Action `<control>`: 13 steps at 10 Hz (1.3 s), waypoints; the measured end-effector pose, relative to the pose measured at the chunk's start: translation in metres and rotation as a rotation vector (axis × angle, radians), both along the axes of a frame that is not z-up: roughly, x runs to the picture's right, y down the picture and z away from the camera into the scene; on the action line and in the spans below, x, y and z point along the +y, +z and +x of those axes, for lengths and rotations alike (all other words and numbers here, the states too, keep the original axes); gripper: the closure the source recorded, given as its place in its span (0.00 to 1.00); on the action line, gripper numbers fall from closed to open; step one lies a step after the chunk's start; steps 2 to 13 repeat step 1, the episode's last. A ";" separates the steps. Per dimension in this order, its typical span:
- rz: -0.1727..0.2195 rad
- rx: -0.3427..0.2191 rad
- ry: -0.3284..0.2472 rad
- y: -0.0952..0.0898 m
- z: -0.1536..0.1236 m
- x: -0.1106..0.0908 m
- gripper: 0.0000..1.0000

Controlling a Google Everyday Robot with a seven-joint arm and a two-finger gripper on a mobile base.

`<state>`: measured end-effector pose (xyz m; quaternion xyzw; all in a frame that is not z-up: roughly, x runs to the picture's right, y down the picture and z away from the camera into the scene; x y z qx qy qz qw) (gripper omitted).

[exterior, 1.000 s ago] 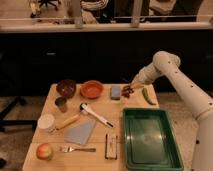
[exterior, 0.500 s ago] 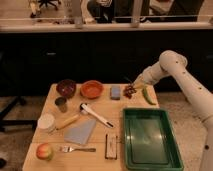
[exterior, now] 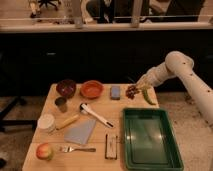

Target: Place grapes in tray

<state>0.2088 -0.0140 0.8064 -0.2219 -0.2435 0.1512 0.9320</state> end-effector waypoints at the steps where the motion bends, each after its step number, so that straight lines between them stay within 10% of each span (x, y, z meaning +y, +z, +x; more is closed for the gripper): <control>1: 0.002 0.000 0.004 -0.004 0.003 0.002 1.00; 13: 0.002 0.000 0.004 -0.004 0.003 0.002 1.00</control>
